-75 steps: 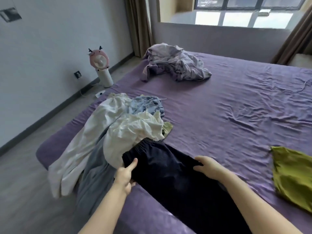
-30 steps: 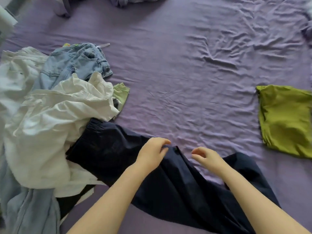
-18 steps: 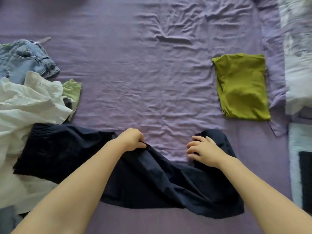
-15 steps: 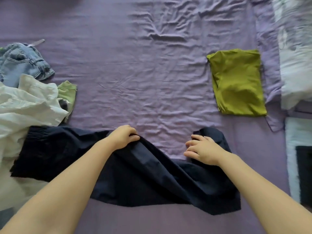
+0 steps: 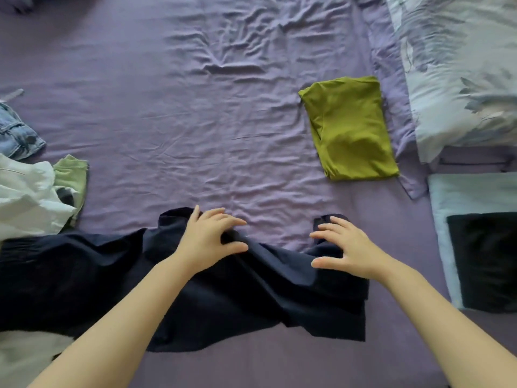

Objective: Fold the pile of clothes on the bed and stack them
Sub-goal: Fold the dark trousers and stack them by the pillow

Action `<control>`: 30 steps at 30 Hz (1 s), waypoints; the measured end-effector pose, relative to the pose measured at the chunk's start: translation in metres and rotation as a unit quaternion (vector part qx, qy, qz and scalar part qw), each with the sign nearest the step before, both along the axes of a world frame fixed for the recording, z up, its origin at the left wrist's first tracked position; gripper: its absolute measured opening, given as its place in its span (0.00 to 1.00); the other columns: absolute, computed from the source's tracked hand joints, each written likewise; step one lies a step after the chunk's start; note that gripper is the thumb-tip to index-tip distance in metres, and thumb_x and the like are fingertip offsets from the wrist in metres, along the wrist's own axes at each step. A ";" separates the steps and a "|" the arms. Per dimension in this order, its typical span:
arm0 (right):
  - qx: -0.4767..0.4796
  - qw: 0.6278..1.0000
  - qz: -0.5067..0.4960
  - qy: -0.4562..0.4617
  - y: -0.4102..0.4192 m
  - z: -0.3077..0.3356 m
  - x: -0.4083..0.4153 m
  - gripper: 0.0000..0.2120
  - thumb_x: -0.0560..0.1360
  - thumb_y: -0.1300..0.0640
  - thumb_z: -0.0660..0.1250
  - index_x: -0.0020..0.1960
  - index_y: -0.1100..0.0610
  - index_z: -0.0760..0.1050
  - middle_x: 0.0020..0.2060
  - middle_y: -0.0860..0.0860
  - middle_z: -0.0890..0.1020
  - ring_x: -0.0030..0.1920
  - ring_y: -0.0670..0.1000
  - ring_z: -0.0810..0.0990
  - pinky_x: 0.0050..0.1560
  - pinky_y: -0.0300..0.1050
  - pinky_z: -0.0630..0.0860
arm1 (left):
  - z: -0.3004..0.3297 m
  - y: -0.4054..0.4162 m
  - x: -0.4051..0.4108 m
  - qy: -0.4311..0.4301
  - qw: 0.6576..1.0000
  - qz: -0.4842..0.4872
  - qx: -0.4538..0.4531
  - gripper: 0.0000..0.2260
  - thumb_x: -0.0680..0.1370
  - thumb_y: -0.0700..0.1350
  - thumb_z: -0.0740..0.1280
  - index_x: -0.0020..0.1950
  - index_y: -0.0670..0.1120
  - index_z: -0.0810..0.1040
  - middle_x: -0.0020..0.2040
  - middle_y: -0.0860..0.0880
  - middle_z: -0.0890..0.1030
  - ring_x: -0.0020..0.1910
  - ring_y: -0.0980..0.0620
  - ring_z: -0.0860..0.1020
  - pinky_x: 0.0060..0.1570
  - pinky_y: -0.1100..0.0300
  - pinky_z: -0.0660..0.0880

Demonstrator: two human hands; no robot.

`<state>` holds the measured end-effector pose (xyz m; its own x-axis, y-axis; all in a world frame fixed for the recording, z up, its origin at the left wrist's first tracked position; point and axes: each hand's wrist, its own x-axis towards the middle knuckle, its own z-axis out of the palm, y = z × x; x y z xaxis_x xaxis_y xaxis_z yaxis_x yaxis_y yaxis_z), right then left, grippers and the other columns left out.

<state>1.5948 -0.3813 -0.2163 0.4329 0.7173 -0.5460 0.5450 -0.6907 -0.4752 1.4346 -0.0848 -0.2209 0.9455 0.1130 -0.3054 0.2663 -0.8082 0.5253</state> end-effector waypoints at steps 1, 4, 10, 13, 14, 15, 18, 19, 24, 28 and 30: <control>-0.021 1.000 0.011 -0.002 -0.007 -0.003 -0.006 0.43 0.59 0.19 0.51 0.68 0.38 0.69 0.72 0.41 0.65 0.76 0.47 0.50 0.75 0.52 0.52 | 0.000 -0.017 0.001 0.020 0.997 -0.069 -0.004 0.25 0.71 0.65 0.67 0.66 0.60 0.73 0.65 0.60 0.75 0.74 0.54 0.62 0.74 0.42 0.42; -0.042 0.999 -0.014 0.010 -0.019 -0.008 -0.011 0.39 0.59 0.20 0.51 0.63 0.37 0.73 0.73 0.41 0.63 0.77 0.47 0.47 0.74 0.54 0.49 | -0.007 -0.061 0.005 0.067 0.967 -0.243 0.041 0.36 0.69 0.66 0.67 0.75 0.58 0.61 0.72 0.57 0.67 0.77 0.51 0.53 0.72 0.42 0.34; -0.041 0.998 -0.043 0.018 -0.029 -0.013 -0.014 0.34 0.64 0.23 0.45 0.53 0.39 0.79 0.72 0.41 0.66 0.77 0.47 0.47 0.74 0.55 0.49 | -0.009 -0.084 0.010 0.052 0.972 -0.216 0.073 0.14 0.77 0.54 0.66 0.60 0.50 0.78 0.54 0.54 0.79 0.59 0.53 0.75 0.76 0.52 0.46; -0.051 0.995 -0.070 0.056 -0.041 -0.011 -0.013 0.37 0.67 0.25 0.41 0.50 0.44 0.81 0.68 0.37 0.71 0.76 0.43 0.49 0.75 0.54 0.40 | 0.008 -0.077 0.020 0.084 0.986 -0.067 -0.130 0.05 0.77 0.50 0.68 0.45 0.49 0.81 0.40 0.56 0.79 0.41 0.55 0.76 0.49 0.59 0.73; -0.050 0.991 -0.095 0.081 -0.046 -0.010 -0.012 0.39 0.66 0.24 0.40 0.49 0.45 0.81 0.66 0.37 0.72 0.76 0.41 0.51 0.75 0.52 0.38 | 0.014 -0.075 0.025 0.094 0.980 -0.038 -0.170 0.06 0.77 0.49 0.68 0.41 0.51 0.80 0.35 0.57 0.77 0.35 0.57 0.74 0.40 0.63 0.71; -0.055 0.984 -0.127 0.109 -0.050 -0.007 -0.012 0.38 0.66 0.23 0.40 0.48 0.44 0.81 0.66 0.39 0.73 0.75 0.41 0.55 0.75 0.51 0.39 | 0.017 -0.072 0.029 0.107 0.973 -0.011 -0.204 0.09 0.78 0.48 0.68 0.37 0.52 0.78 0.31 0.57 0.74 0.30 0.58 0.70 0.34 0.65 0.67; -0.082 0.951 -0.233 0.185 -0.063 0.006 -0.007 0.35 0.63 0.20 0.45 0.34 0.43 0.79 0.48 0.44 0.82 0.58 0.47 0.76 0.62 0.46 0.67 | 0.022 -0.069 0.041 0.133 0.951 0.074 -0.269 0.17 0.78 0.53 0.66 0.35 0.43 0.73 0.29 0.52 0.67 0.28 0.54 0.65 0.30 0.62 0.62; -0.074 0.940 -0.261 0.204 -0.069 0.010 -0.005 0.35 0.62 0.19 0.48 0.30 0.47 0.76 0.38 0.43 0.81 0.45 0.45 0.79 0.51 0.44 0.71 | 0.020 -0.070 0.045 0.134 0.947 0.103 -0.273 0.20 0.78 0.55 0.66 0.35 0.41 0.71 0.30 0.50 0.66 0.28 0.53 0.64 0.30 0.61 0.60; -0.026 0.885 -0.424 0.192 -0.104 0.004 0.017 0.18 0.78 0.47 0.62 0.42 0.62 0.77 0.38 0.52 0.80 0.39 0.50 0.74 0.41 0.47 0.70 | -0.005 -0.083 0.066 0.114 0.944 0.243 -0.194 0.22 0.78 0.57 0.64 0.32 0.43 0.65 0.26 0.52 0.61 0.27 0.53 0.61 0.27 0.59 0.56; 0.032 0.822 -0.537 0.188 -0.131 -0.011 0.016 0.17 0.79 0.41 0.56 0.49 0.50 0.78 0.50 0.49 0.81 0.51 0.50 0.77 0.53 0.46 0.70 | -0.022 -0.108 0.085 0.157 0.963 0.192 -0.108 0.13 0.80 0.55 0.62 0.54 0.47 0.77 0.47 0.52 0.78 0.48 0.51 0.75 0.45 0.58 0.69; 0.090 0.767 -0.596 0.221 -0.137 -0.020 0.012 0.27 0.78 0.35 0.52 0.58 0.54 0.76 0.57 0.52 0.80 0.59 0.52 0.77 0.61 0.47 0.71 | -0.024 -0.122 0.096 0.155 0.968 0.160 -0.117 0.17 0.79 0.55 0.62 0.65 0.49 0.74 0.59 0.52 0.77 0.59 0.51 0.75 0.54 0.56 0.71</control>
